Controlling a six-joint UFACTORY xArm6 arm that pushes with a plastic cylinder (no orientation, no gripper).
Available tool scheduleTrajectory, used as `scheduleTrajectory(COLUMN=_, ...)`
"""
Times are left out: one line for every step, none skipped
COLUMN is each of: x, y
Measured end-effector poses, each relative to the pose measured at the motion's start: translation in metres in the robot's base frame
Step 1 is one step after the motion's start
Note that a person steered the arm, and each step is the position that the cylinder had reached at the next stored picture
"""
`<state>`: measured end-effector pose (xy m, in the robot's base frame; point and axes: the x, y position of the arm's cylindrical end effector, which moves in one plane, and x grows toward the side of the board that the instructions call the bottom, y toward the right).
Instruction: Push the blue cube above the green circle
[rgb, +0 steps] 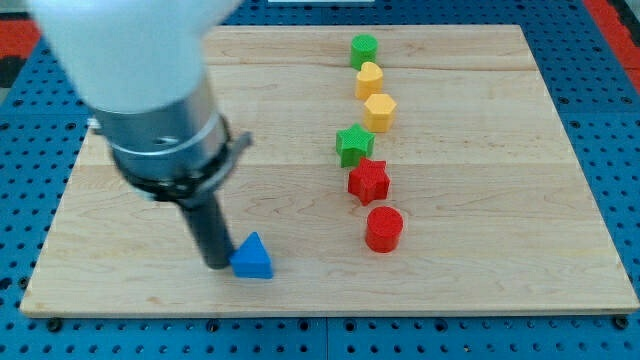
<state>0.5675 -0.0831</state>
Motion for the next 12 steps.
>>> scheduleTrajectory(x=0.0, y=0.064)
scheduleTrajectory(x=0.004, y=0.088)
scheduleTrajectory(x=0.019, y=0.101)
scheduleTrajectory(x=0.015, y=0.08)
scheduleTrajectory(x=-0.062, y=-0.003)
scheduleTrajectory(x=-0.141, y=-0.077)
scheduleTrajectory(x=-0.192, y=-0.095)
scheduleTrajectory(x=-0.237, y=-0.059)
scheduleTrajectory(x=-0.248, y=-0.011)
scheduleTrajectory(x=-0.218, y=-0.005)
scheduleTrajectory(x=-0.216, y=0.022)
scheduleTrajectory(x=-0.188, y=0.0)
